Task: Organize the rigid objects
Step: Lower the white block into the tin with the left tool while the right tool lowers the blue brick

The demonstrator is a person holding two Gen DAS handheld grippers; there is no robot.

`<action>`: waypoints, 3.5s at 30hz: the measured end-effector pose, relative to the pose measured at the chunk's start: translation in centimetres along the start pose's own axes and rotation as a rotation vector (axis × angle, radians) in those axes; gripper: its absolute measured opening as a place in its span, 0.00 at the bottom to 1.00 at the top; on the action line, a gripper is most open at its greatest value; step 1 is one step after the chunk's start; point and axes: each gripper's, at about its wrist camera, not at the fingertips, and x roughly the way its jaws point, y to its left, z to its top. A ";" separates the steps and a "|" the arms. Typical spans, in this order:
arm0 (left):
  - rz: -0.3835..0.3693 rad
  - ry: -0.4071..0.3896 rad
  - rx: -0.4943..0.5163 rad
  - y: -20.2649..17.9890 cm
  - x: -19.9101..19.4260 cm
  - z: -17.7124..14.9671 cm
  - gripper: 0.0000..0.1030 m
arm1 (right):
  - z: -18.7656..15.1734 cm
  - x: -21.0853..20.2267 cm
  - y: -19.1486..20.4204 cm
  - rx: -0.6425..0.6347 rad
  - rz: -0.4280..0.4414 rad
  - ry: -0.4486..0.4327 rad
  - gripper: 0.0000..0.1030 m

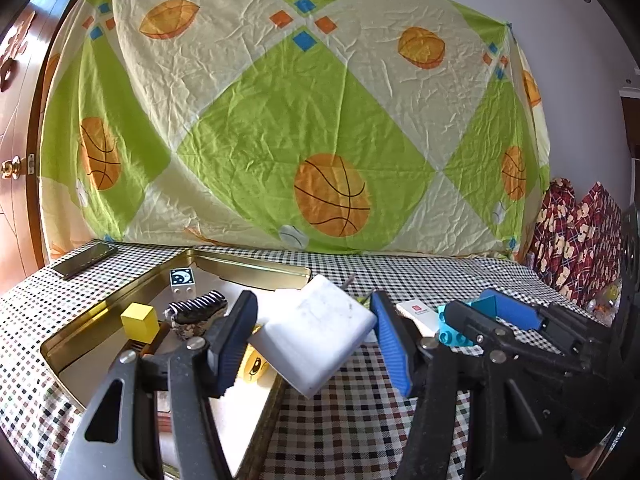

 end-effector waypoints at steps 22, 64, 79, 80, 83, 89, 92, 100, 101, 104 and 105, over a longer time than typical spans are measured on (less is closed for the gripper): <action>0.034 -0.040 -0.020 2.5 -1.4 0.2 0.57 | 0.1 0.1 2.7 -0.025 0.040 -0.001 0.44; 0.119 -0.006 -0.083 9.1 -1.8 0.8 0.57 | 0.7 2.6 9.9 -0.143 0.119 0.022 0.44; 0.190 0.067 -0.063 12.2 0.1 1.1 0.57 | 2.6 5.1 11.8 -0.161 0.165 0.047 0.44; 0.192 0.071 -0.060 12.4 0.2 1.1 0.57 | 2.8 5.4 11.9 -0.159 0.171 0.053 0.44; 0.193 0.095 -0.056 13.0 0.8 1.2 0.57 | 3.3 6.5 12.4 -0.154 0.186 0.076 0.44; 0.188 0.158 -0.058 14.1 2.2 1.3 0.57 | 3.8 8.8 13.3 -0.154 0.204 0.121 0.44; 0.201 0.179 -0.050 14.4 2.8 1.3 0.57 | 3.8 9.7 13.6 -0.162 0.204 0.136 0.44; 0.208 0.241 -0.050 15.3 4.2 0.9 0.57 | 3.4 11.1 14.1 -0.177 0.202 0.171 0.44; 0.210 0.245 -0.047 15.3 4.3 0.9 0.57 | 3.3 11.2 14.1 -0.178 0.201 0.173 0.44; 0.209 0.257 -0.043 15.3 4.6 0.7 0.57 | 3.2 11.5 14.1 -0.180 0.206 0.180 0.44; 0.211 0.261 -0.042 15.3 4.7 0.7 0.57 | 3.3 11.5 14.1 -0.181 0.205 0.180 0.44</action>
